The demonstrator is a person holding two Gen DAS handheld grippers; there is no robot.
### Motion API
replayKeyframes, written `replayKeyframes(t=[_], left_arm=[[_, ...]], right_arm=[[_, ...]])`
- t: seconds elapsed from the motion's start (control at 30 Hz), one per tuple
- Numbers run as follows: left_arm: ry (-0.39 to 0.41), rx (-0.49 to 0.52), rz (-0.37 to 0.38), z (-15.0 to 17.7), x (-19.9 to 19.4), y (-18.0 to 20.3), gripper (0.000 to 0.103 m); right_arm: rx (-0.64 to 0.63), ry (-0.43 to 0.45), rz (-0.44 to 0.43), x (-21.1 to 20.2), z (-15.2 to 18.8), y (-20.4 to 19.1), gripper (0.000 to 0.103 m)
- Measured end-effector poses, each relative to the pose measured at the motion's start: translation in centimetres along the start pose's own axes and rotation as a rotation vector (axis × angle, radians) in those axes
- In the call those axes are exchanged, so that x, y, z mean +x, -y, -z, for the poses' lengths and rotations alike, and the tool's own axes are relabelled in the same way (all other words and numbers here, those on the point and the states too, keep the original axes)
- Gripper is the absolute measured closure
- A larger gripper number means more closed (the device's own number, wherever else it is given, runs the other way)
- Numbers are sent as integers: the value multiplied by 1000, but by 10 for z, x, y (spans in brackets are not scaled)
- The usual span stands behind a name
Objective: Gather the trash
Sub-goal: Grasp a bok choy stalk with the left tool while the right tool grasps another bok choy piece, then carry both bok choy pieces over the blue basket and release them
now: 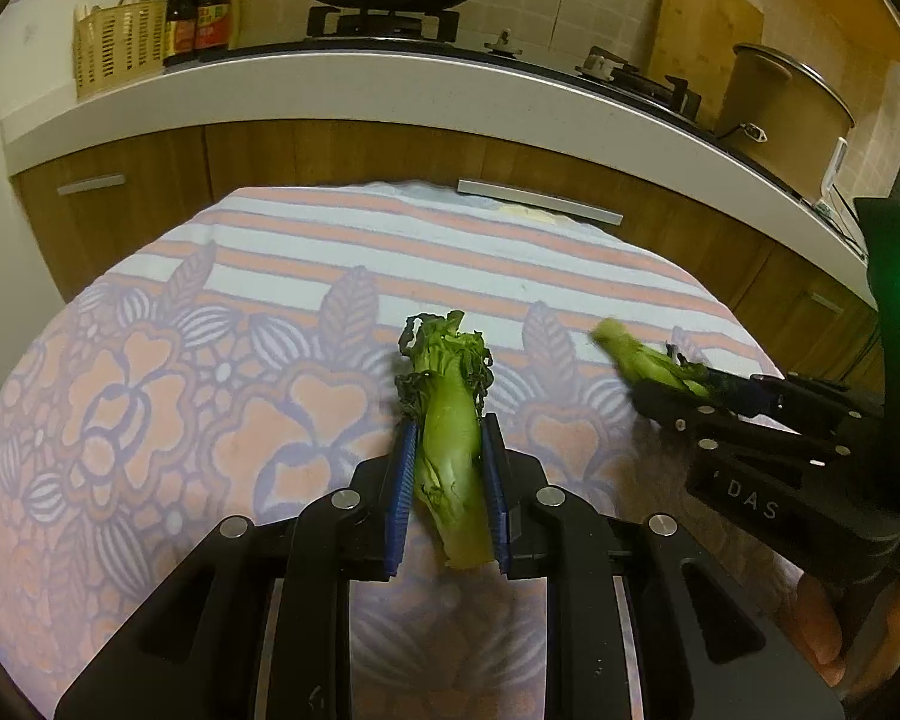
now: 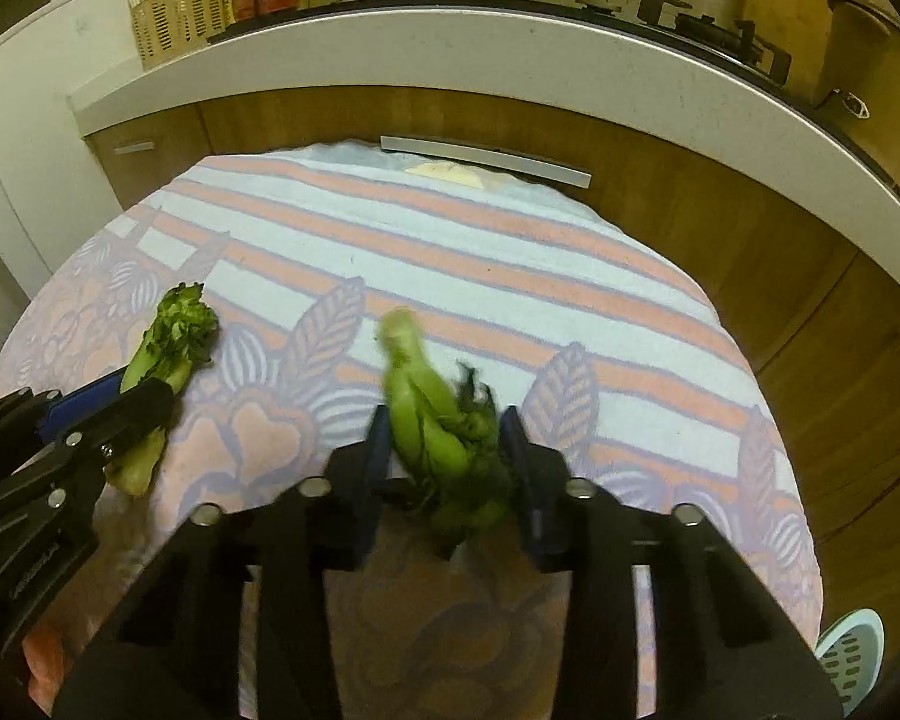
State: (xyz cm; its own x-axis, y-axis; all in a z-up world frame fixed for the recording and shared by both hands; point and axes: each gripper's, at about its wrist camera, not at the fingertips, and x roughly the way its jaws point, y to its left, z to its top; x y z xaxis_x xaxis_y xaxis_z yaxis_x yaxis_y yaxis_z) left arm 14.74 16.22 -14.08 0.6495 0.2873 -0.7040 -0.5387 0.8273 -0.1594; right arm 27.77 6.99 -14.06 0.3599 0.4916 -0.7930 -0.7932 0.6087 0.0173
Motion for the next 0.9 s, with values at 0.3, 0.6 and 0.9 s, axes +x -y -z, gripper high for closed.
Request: replayKeyframes(t=[0.3,0.6,0.9], left_arm=[[25,5,-18,2,-5,1,83],[24,46,87,5,-29,18,83],[42,187,233,16,-69,78,83]], right_arm=[[58,79,-10,-42,14,7,84],[99,154,148,-127,41,36,84],[343,158,272,-203,116,97,84]])
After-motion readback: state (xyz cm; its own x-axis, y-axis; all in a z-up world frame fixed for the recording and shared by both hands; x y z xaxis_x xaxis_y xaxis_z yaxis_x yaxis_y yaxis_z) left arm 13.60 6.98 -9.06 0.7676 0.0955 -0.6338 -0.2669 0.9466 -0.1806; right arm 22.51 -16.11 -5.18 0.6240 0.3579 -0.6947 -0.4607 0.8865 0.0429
